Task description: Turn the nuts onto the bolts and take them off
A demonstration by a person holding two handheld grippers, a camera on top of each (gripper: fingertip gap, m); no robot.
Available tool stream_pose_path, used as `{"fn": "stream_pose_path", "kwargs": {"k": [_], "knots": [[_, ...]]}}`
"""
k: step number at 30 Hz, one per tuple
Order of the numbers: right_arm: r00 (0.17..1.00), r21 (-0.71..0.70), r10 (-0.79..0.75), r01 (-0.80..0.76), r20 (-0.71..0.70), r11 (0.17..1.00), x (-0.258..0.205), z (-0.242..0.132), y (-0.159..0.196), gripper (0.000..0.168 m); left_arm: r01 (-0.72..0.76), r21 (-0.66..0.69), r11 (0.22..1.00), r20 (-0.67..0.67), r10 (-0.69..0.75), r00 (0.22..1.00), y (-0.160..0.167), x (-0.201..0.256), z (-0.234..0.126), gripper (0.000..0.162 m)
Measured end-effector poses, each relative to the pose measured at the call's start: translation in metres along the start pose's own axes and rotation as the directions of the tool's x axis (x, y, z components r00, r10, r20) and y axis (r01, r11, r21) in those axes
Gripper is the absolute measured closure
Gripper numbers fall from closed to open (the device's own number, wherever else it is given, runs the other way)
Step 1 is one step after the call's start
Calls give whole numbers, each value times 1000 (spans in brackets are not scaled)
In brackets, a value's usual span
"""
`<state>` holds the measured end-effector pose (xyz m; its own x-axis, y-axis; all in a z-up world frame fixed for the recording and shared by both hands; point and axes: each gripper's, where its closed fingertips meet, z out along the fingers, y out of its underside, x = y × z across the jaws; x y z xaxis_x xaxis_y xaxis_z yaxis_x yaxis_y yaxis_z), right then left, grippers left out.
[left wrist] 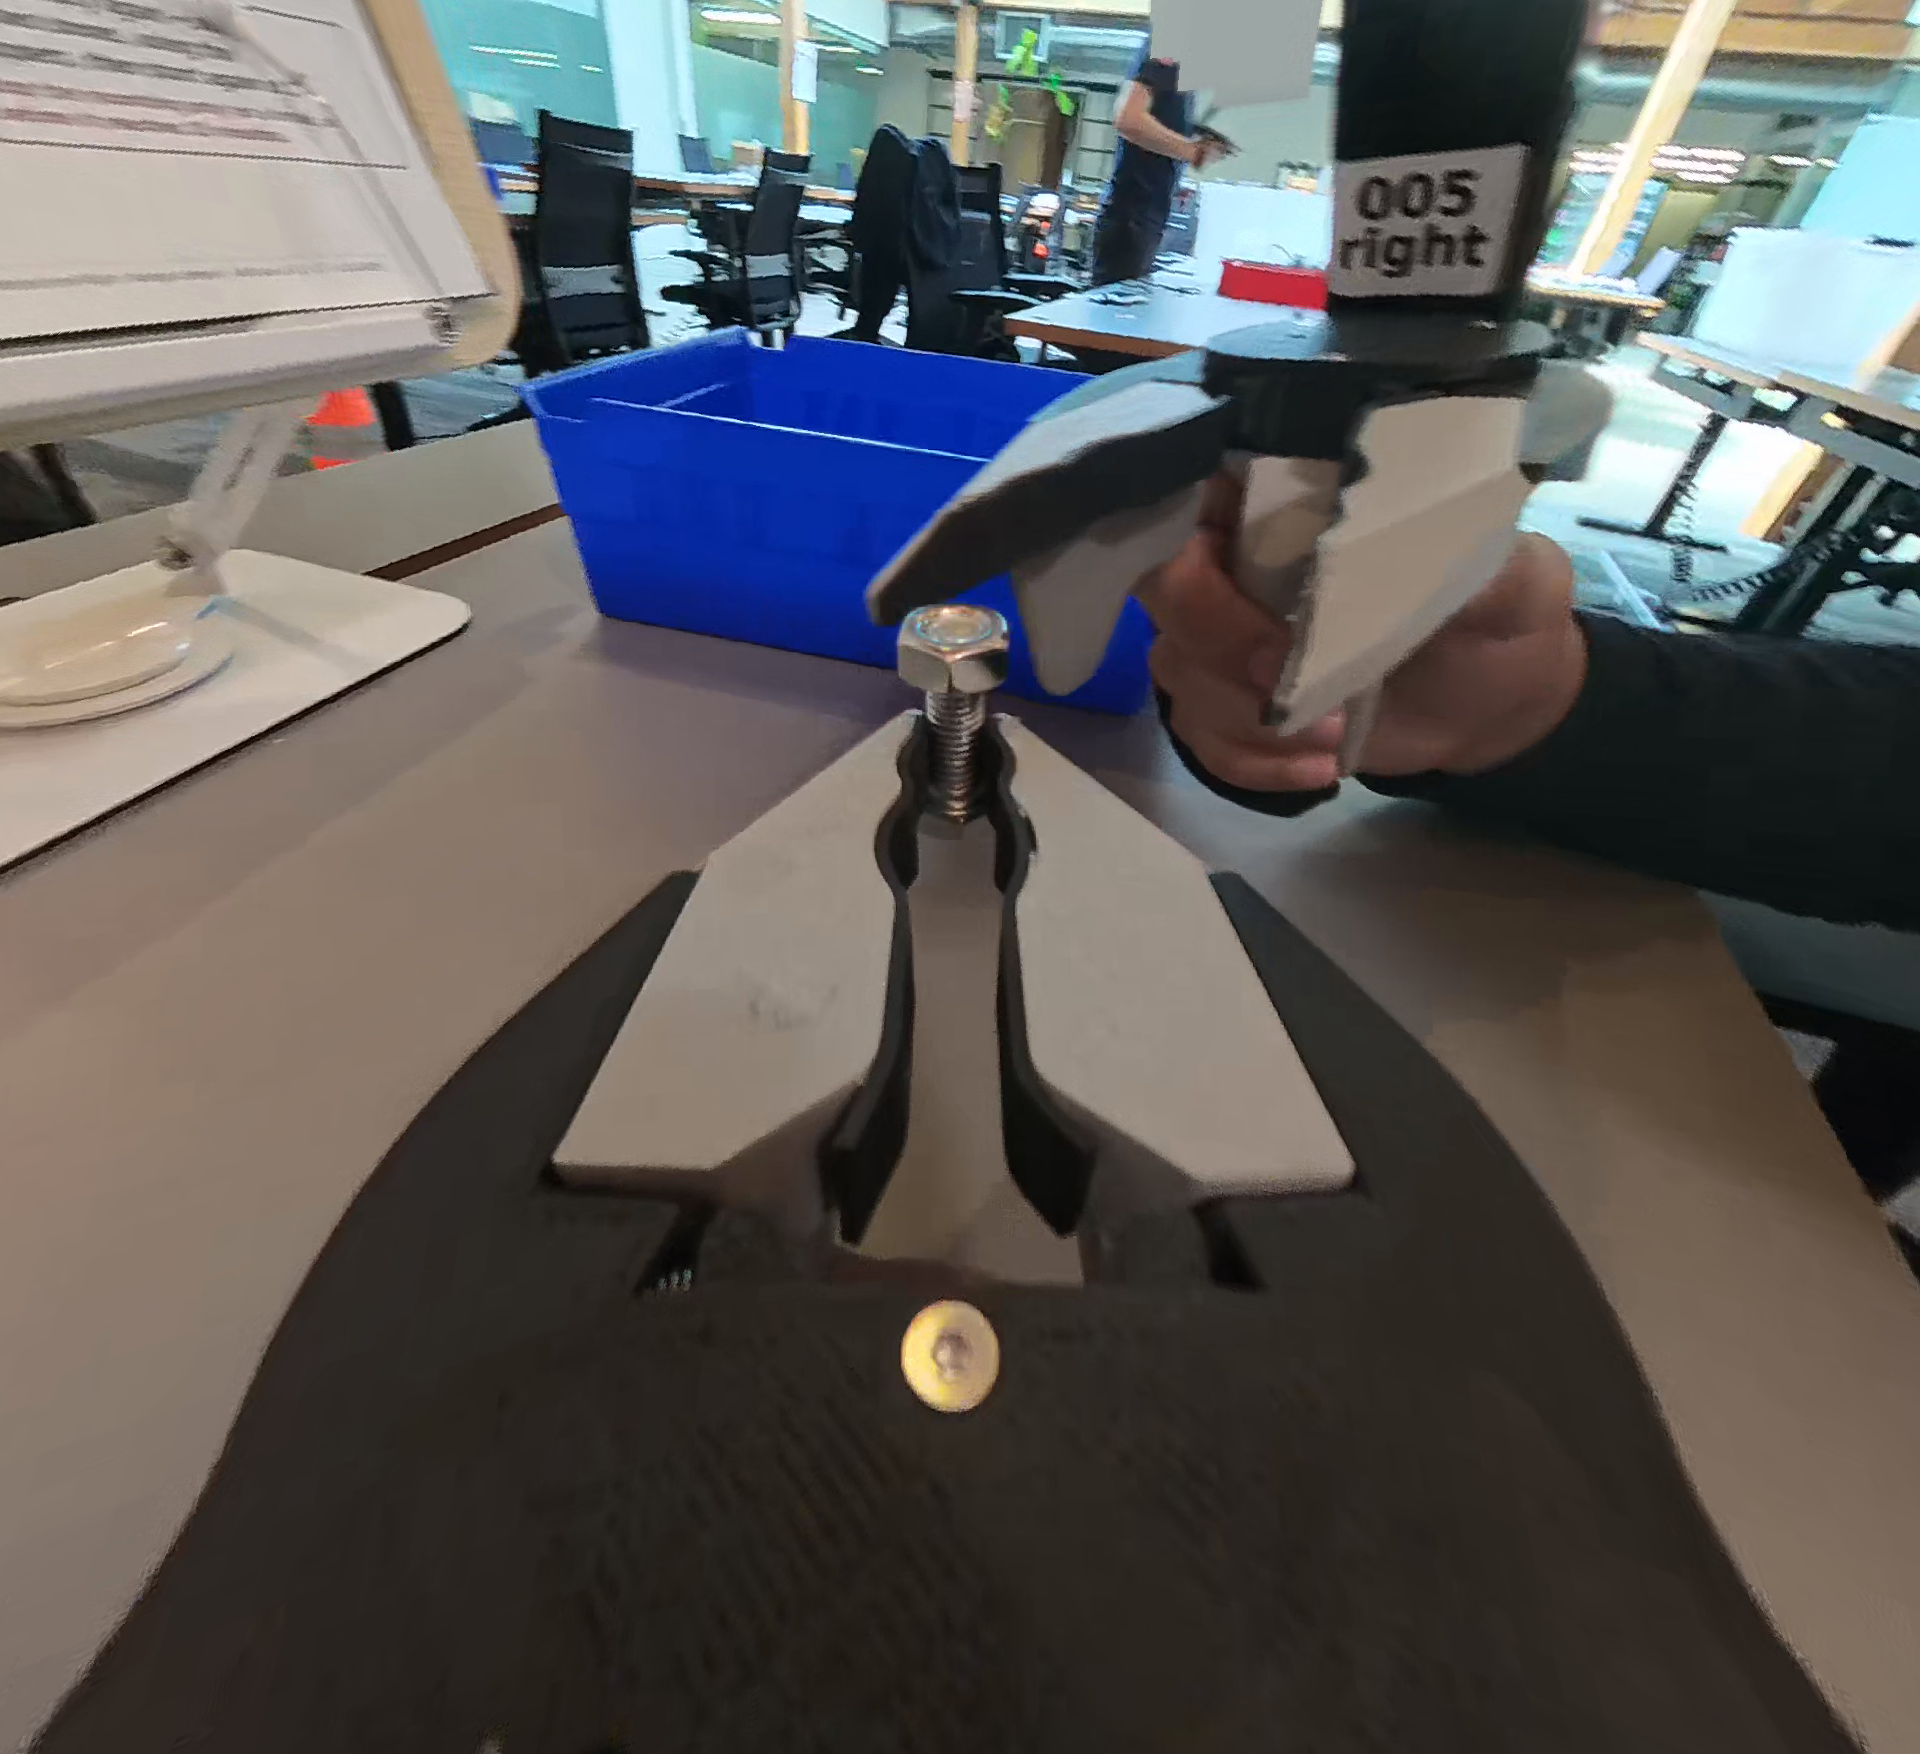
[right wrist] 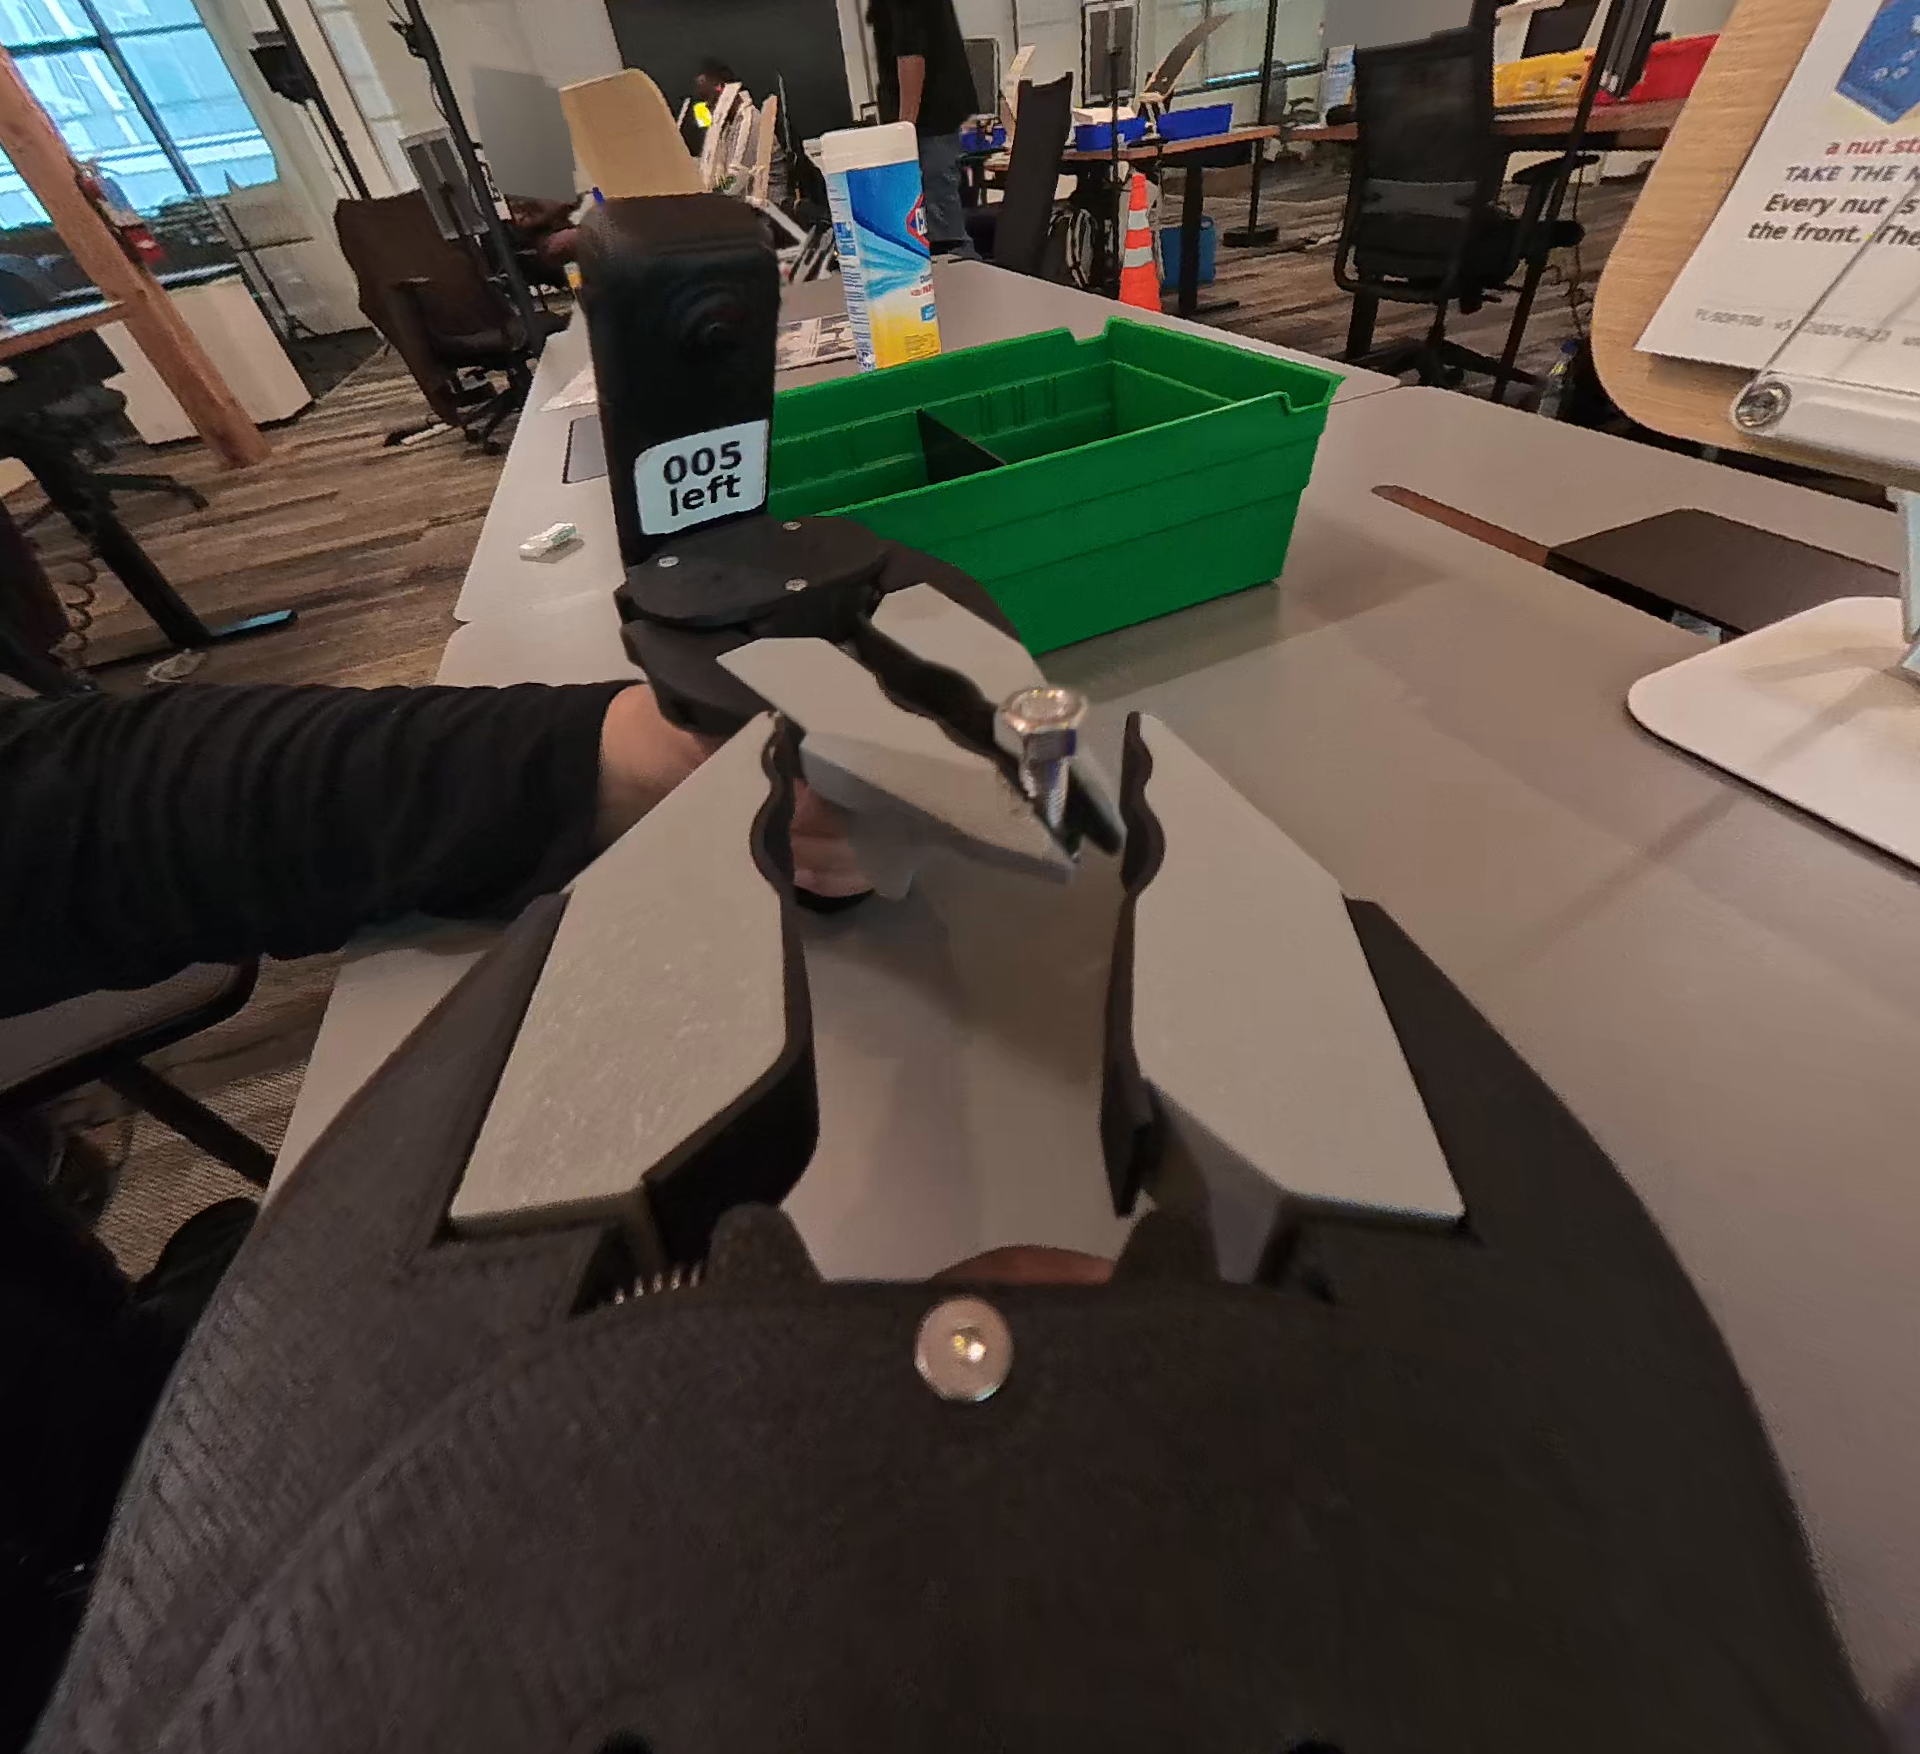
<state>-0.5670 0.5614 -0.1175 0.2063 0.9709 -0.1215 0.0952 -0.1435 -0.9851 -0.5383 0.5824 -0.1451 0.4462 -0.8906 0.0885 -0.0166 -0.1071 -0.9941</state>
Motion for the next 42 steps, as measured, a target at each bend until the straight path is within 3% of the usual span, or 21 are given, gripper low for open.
{"fn": "stream_pose_path", "kwargs": {"k": [4, 8, 11, 19, 22, 25, 27, 29, 35, 39, 41, 42], "knots": [[999, -20, 24, -23, 46, 1000, -6, 3, 5, 107, -54, -29, 998, -56, 52, 997, 6, 15, 5, 156], [1000, -27, -21, 21, 15, 999, -5, 3, 4, 104, -1, -32, 999, 52, 3, 999, 6, -9, 1, 156], [999, -21, -2, 3, 49, 1000, -9, 0, 3, 116, 78, -11, 997, 108, -76, 991, 5, -28, -6, 156], [999, 6, 34, -34, -5, 999, 3, -1, 1, 107, 9, -33, 999, 2, -9, 1000, 7, -1, 2, 156], [998, -22, 45, -44, 44, 999, -4, 3, 6, 107, -12, -27, 1000, -29, 11, 1000, 5, 7, 4, 156], [999, -25, 27, -26, 40, 999, -5, 3, 6, 99, 14, -22, 1000, 88, -12, 996, 4, -16, -1, 156], [994, -10, 25, -24, 104, 1000, -15, -1, 2, 122, 109, 5, 994, 140, -109, 984, 4, -35, -8, 156], [996, 20, 35, -37, 87, 999, -11, -3, -3, 118, 161, 42, 986, 127, -166, 978, 1, -41, -14, 156], [997, 4, 72, -72, -12, 997, 9, -2, 2, 107, 102, 3, 995, 41, -102, 994, 2, -15, -3, 156], [994, -8, 104, -104, -31, 995, 15, -1, 7, 110, 24, -32, 999, -11, -25, 1000, 7, 3, 5, 156], [995, -32, 95, -95, 4, 995, 9, 1, 10, 127, 49, -30, 998, 13, -49, 999, 6, -2, 4, 156], [996, -39, 93, -93, 10, 995, 7, 1, 11, 123, 79, -30, 996, 43, -77, 996, 7, -9, 4, 156]]}}
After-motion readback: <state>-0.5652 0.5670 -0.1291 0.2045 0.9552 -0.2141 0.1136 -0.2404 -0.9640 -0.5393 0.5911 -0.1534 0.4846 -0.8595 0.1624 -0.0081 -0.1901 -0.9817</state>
